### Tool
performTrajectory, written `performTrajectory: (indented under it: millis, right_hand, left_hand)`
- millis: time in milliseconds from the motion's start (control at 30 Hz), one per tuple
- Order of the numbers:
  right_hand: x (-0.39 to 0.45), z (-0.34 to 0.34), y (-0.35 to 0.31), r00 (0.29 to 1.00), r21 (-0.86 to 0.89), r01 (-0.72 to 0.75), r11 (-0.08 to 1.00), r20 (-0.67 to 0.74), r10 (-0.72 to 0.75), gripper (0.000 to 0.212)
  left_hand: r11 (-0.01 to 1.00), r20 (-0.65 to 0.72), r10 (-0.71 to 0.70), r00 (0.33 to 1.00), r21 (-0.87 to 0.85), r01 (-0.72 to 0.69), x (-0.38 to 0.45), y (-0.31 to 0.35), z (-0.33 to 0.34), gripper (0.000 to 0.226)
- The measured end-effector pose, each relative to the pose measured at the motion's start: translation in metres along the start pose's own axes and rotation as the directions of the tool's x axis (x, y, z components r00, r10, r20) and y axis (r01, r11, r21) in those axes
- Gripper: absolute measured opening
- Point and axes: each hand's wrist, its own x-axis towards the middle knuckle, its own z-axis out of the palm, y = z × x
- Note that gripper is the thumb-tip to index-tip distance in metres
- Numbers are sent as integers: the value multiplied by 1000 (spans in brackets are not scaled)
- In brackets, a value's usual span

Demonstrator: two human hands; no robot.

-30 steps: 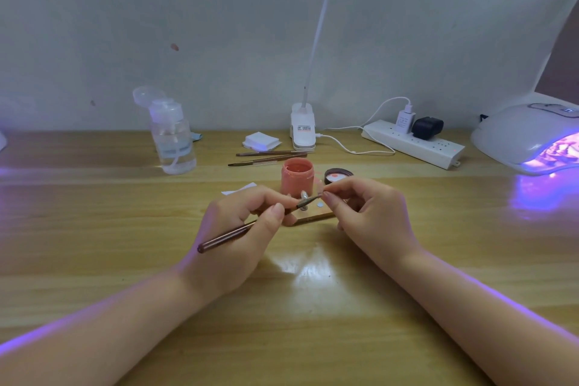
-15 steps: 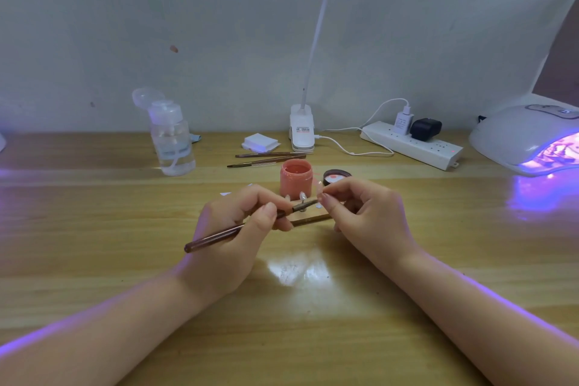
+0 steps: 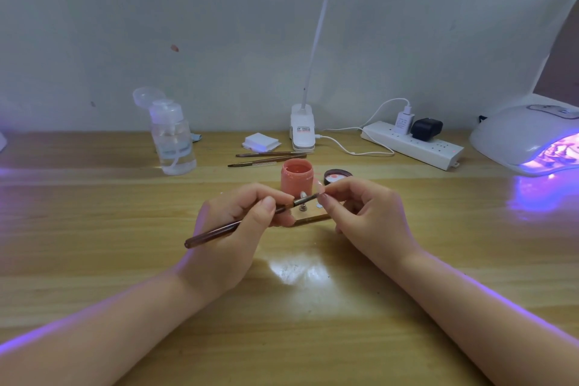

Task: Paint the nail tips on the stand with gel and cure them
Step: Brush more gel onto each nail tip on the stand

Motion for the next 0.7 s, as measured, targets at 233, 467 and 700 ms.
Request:
performTrajectory:
  millis: [233,467,700]
  right_hand:
    - [-1,0,-2,1000,88,17,996,23,-19,10]
    - [0,1,-2,1000,87,-7,996,19,6,13]
    - [0,1,-2,1000,66,-23,998,1,23,13]
  left_hand:
    - [998,-66,-29,997,47,33,3,0,0,23]
    - [998,-3,-13,1000,68,13,0,1,-1,26]
    - [994,-73,17,997,109,-9,11,15,-1,13]
